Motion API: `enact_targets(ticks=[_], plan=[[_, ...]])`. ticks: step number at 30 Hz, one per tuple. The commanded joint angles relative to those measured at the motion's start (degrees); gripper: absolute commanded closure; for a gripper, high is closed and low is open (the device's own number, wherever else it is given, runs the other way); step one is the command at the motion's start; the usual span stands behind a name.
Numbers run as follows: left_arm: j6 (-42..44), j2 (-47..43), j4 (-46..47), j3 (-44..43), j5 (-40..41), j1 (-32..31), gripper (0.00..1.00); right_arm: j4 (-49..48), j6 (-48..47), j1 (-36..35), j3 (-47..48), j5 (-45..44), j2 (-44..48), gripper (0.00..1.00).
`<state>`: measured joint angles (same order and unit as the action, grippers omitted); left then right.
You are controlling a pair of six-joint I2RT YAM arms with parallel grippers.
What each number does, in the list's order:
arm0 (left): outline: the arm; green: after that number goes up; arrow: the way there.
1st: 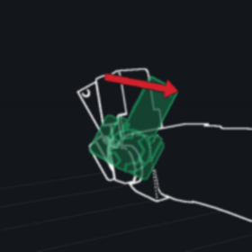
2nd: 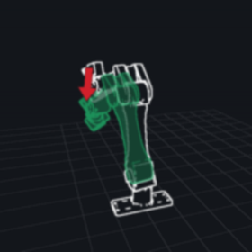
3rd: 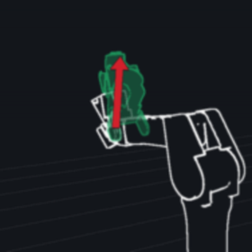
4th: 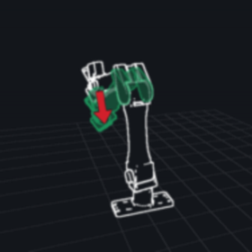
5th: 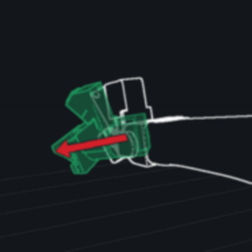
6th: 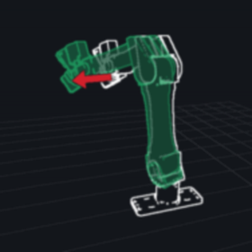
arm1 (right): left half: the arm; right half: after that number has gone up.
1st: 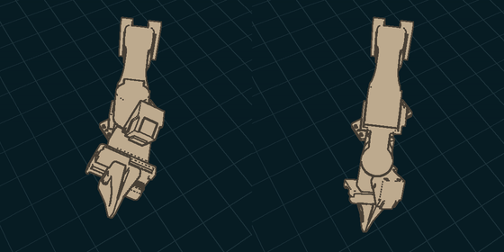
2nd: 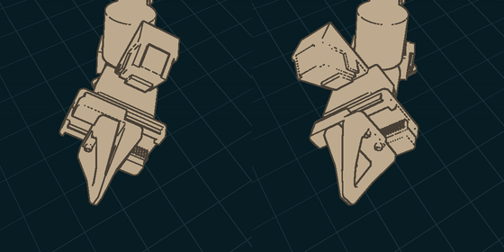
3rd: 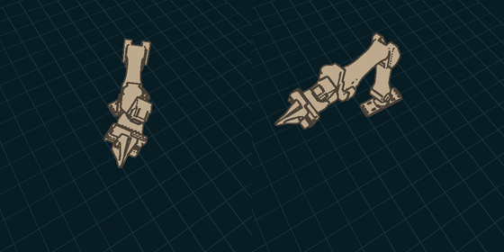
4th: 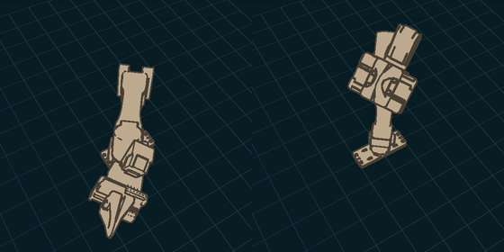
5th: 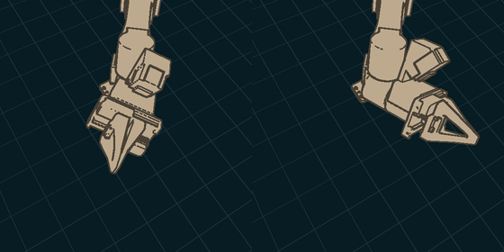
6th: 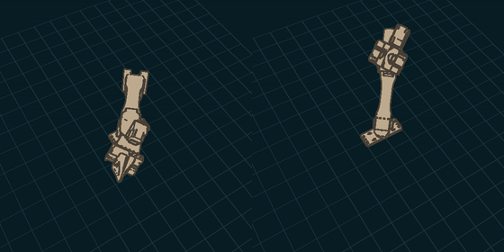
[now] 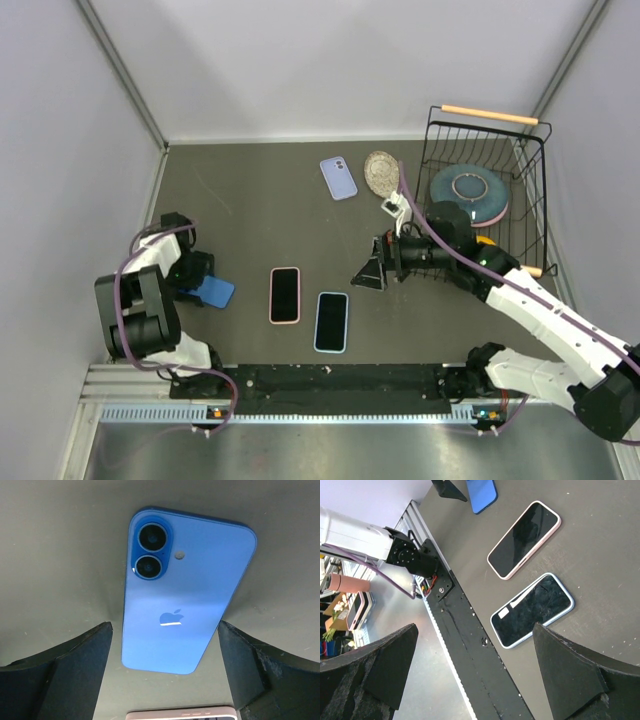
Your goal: Put the phone into the phone case
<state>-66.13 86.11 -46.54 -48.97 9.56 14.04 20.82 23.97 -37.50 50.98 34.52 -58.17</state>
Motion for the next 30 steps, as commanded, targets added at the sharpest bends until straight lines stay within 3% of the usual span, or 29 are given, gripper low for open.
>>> enact_targets(ticks=[1,10,16,20,23,30], plan=[[-1.02,2.75,0.93,-2.09,-0.6,-0.33,0.08,-1.39,-1.29,-0.47,0.43,-0.33,-0.45,0.01],[-0.49,4.86,3.91,0.1,-1.65,-0.33,0.08,-1.39,-1.55,-0.39,0.52,-0.42,-0.98,0.01],[-0.76,2.59,3.65,3.08,-2.27,-0.33,0.37,-1.39,-0.94,-0.39,0.35,-0.25,-1.42,0.01],[0.65,-0.84,2.51,3.79,-2.53,-0.24,0.45,-1.4,1.16,-0.47,0.52,-1.47,-1.68,0.01],[4.5,-4.1,4.43,4.76,-6.82,-0.59,0.61,-1.92,3.53,-0.47,0.79,-3.32,-2.82,0.01],[15.14,-12.09,9.01,8.79,-17.99,-1.39,0.72,-8.41,7.32,-1.61,2.1,-1.03,-8.27,0.02]])
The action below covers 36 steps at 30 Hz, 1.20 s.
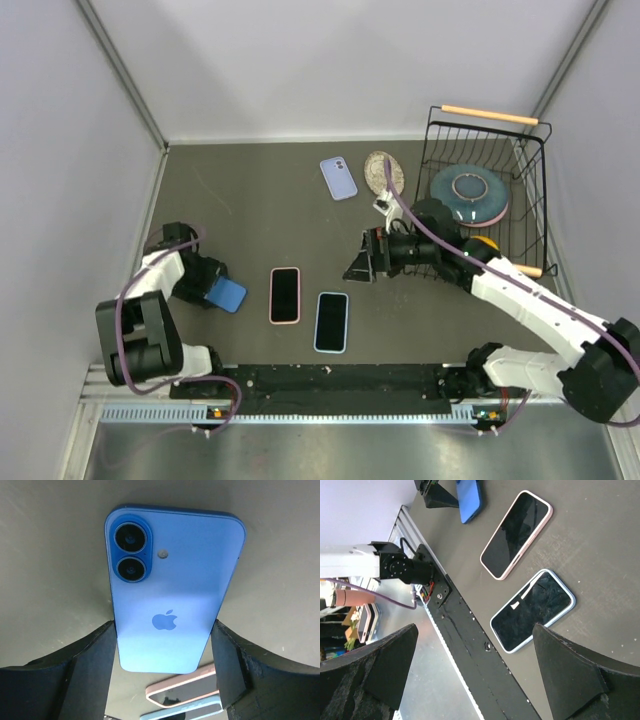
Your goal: Put the phone into the phone case
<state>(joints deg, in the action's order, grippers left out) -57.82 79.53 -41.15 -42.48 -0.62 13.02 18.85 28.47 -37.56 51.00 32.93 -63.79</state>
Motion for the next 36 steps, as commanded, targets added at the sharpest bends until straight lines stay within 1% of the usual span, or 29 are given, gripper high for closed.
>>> enact_targets(ticks=[1,2,4,5,8,9,10,12,14,15,19,25,34,36], plan=[[7.54,-7.7,4.92,3.1,-9.21,-0.36,0.74,-6.98,2.82,-1.9,2.43,-0.14,-3.53,0.02],[8.07,-8.85,6.33,4.06,-13.22,-0.53,0.75,-7.6,3.34,-3.12,2.87,-0.75,-5.8,0.04],[9.57,-11.75,10.37,6.87,-17.11,-0.8,0.77,-9.35,3.7,-4.44,4.18,-1.64,-8.27,0.07],[9.92,-12.46,11.34,7.58,-20.18,-0.97,0.79,-9.88,4.4,-5.49,4.8,-1.99,-11.33,0.08],[12.03,-14.31,13.11,9.34,-23.1,-1.59,0.82,-11.73,5.72,-9.36,7.7,-5.15,-16.09,0.14],[12.55,-14.66,13.37,10.04,-24.24,-2.11,0.82,-12.25,5.98,-11.29,8.66,-6.72,-19.67,0.18],[12.73,-15.53,13.98,10.48,-24.77,-2.38,0.83,-13.04,6.42,-12.0,10.41,-7.43,-21.27,0.19],[12.74,-17.2,14.69,12.32,-26.87,-2.82,0.83,-16.9,8.26,-13.93,12.62,-8.23,-26.44,0.25],[12.65,-18.26,16.18,14.08,-28.46,-2.82,0.83,-21.46,9.06,-15.17,13.77,-8.23,-29.53,0.27],[12.47,-19.22,16.36,14.53,-29.51,-3.08,0.83,-22.01,8.89,-15.61,15.51,-9.1,-32.25,0.29],[13.0,-20.99,16.54,15.58,-31.71,-3.35,0.83,-20.61,8.01,-17.54,20.44,-10.51,-39.1,0.32],[13.18,-23.89,15.48,15.76,-32.69,-3.44,0.83,-20.0,9.06,-18.77,24.84,-11.3,-45.88,0.39],[13.17,-25.39,15.75,16.29,-33.48,-3.52,0.82,-18.94,10.03,-21.15,29.15,-10.25,-50.03,0.46],[13.26,-25.12,15.83,16.2,-34.0,-3.52,0.82,-18.33,10.03,-21.85,30.81,-10.78,-51.16,0.5]])
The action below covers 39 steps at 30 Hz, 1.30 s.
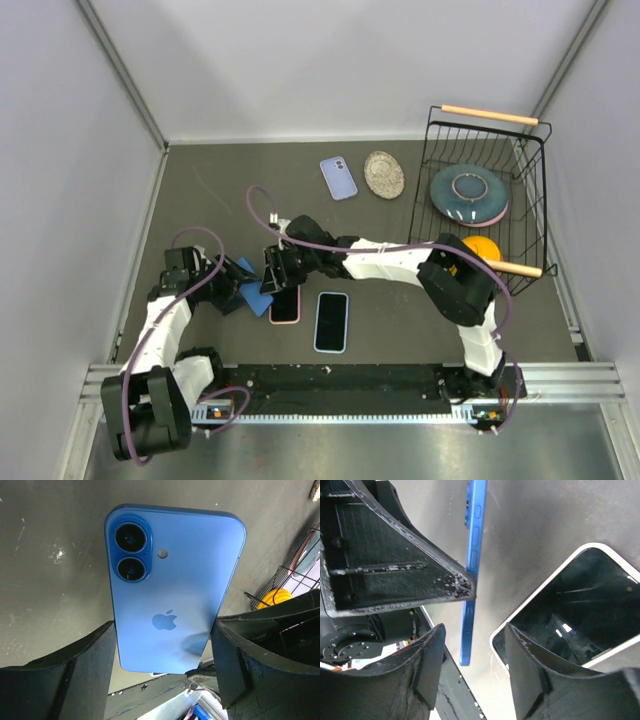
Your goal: Put the phone into the phone case
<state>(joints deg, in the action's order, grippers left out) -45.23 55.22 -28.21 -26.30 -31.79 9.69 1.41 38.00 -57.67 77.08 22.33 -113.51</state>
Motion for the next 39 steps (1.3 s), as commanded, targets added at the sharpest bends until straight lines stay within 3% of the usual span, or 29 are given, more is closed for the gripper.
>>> enact_targets(ticks=[1,4,8,11,12,15,25,31,39], plan=[[0.59,-0.82,2.89,-0.06,-3.1,-0.2,0.82,0.16,0.67,-1.92,5.01,-0.44,-1.71,0.53],[0.58,-1.17,2.98,-0.5,-4.15,-0.2,0.8,0.17,1.11,-2.01,5.19,-1.32,-1.8,0.74],[1.46,-2.48,2.89,-1.47,-6.52,-0.29,0.65,0.35,1.11,-2.18,5.19,-1.94,-0.66,0.99],[2.08,-2.93,2.89,-2.34,-8.19,-0.2,0.4,0.44,0.94,-2.1,5.19,-1.85,0.48,1.0],[2.51,-3.01,2.98,-2.61,-9.07,-0.2,0.22,0.61,0.5,-2.1,5.1,-2.11,0.83,1.0],[4.62,-2.75,2.46,-4.27,-12.76,-0.2,0.03,1.83,-1.25,-1.75,4.57,-4.3,3.38,1.0],[6.21,-5.91,1.05,-13.24,-15.41,-0.2,0.02,9.99,-6.96,8.7,7.02,-6.23,10.42,1.0],[9.45,-5.04,0.52,-13.95,-13.92,-0.29,0.05,21.34,-15.75,17.14,17.04,-15.89,7.53,1.0],[13.15,-4.69,-1.06,-12.98,-7.76,-0.73,0.08,31.28,-29.97,20.75,36.2,-31.55,-3.63,1.0]])
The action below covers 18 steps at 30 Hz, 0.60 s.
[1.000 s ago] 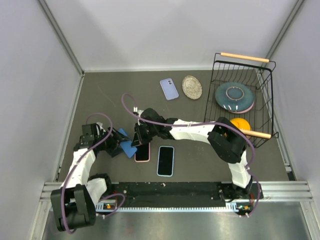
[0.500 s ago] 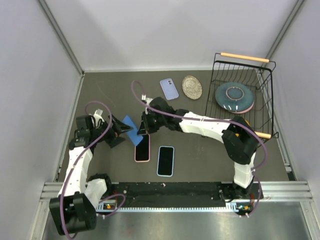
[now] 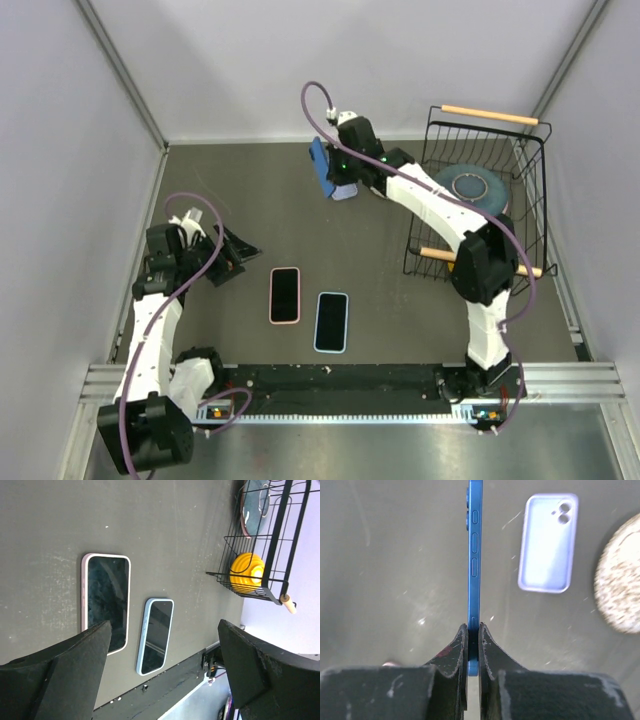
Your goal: Put the phone into the phone case
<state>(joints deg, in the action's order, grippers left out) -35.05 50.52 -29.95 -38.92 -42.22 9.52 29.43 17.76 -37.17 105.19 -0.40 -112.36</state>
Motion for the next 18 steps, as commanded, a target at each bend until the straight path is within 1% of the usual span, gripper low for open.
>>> enact_targets(ticks=[1,4,6,8,12,15,16,18], plan=[[3.23,0.97,0.95,-0.28,3.71,-0.9,0.09,3.35,-10.98,0.6,10.28,-10.48,-7.15,1.0],[3.58,4.04,0.78,-1.42,5.12,-1.34,0.09,2.74,-15.81,0.78,13.97,-12.15,-10.5,1.0],[3.32,5.98,1.65,-2.39,5.74,-1.95,0.1,2.56,-17.4,1.22,16.27,-13.04,-13.67,1.0],[2.36,8.88,3.14,-2.83,6.53,-2.4,0.12,2.3,-17.5,1.83,19.26,-11.64,-16.12,1.0],[-2.29,15.55,8.06,-4.41,5.92,-3.45,0.16,2.3,-17.5,3.33,22.6,-11.81,-18.95,1.0],[-5.63,18.37,13.07,-5.81,8.19,-4.42,0.17,1.6,-20.92,3.5,23.66,-15.23,-20.96,1.0],[-6.52,19.17,16.47,-6.17,8.9,-4.77,0.18,1.33,-21.01,3.59,24.18,-14.81,-21.41,1.0],[-9.14,22.93,19.39,-7.48,10.57,-5.73,0.2,0.02,-20.57,4.03,24.01,-13.49,-22.38,1.0]])
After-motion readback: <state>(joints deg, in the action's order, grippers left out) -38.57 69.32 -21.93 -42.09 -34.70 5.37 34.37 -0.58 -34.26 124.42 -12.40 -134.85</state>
